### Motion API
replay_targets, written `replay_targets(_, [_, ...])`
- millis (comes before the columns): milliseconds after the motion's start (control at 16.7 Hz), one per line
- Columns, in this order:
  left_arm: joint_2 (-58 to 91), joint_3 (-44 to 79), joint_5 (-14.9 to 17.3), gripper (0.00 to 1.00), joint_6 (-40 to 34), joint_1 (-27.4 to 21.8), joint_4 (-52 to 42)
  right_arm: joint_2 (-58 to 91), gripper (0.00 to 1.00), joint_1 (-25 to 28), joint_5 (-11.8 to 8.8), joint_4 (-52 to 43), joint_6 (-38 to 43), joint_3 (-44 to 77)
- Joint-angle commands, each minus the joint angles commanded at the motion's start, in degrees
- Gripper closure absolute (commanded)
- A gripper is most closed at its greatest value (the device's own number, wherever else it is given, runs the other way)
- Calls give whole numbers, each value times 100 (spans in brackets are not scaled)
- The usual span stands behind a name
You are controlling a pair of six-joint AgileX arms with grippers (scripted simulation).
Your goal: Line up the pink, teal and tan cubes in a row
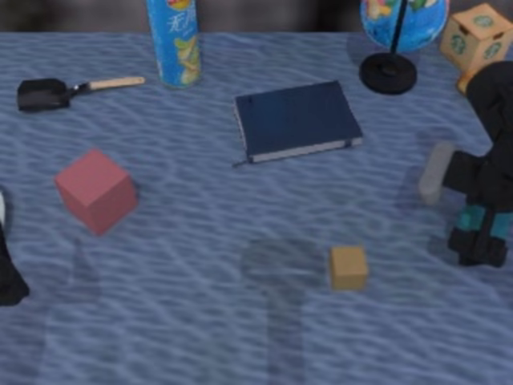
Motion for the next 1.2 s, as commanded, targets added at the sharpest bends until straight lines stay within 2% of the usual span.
replay_targets(420, [0, 0, 0, 0, 0, 0, 0, 0, 98, 0, 0, 0, 0, 0])
replay_targets(900, [0, 0, 0, 0, 0, 0, 0, 0, 100, 0, 0, 0, 0, 0])
replay_targets(1200, [0, 0, 0, 0, 0, 0, 0, -301, 100, -2, -41, -550, 67, 276])
